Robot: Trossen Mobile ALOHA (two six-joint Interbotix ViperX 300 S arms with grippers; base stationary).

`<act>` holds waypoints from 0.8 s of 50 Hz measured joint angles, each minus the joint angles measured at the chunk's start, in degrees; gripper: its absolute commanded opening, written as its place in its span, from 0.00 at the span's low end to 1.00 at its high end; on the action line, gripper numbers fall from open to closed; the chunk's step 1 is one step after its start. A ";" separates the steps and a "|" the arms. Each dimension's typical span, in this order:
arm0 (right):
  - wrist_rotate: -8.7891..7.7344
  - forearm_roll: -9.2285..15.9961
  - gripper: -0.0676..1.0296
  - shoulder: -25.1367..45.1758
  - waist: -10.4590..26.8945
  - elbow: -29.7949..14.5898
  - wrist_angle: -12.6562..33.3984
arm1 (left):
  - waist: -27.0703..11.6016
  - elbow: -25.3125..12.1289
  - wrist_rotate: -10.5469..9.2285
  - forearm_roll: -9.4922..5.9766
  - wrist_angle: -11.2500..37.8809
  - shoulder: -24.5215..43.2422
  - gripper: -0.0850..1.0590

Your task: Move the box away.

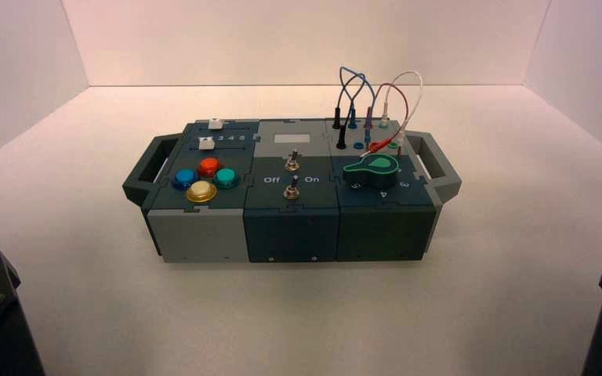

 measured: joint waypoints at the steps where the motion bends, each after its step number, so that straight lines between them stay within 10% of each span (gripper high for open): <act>1: 0.09 0.26 0.04 0.35 0.44 -0.09 0.62 | -0.35 0.09 -0.09 -0.18 0.88 0.00 0.05; 20: 1.76 8.53 0.04 10.02 8.61 -2.37 12.92 | -6.24 2.72 -7.38 -7.38 15.56 1.14 0.05; 30: 4.22 11.16 0.04 12.22 12.48 -1.32 13.45 | -10.72 5.10 -8.70 -12.30 16.35 3.43 0.05; 40: 5.54 13.45 0.04 15.56 16.44 1.14 13.36 | -15.29 6.33 -11.07 -13.27 14.59 6.42 0.05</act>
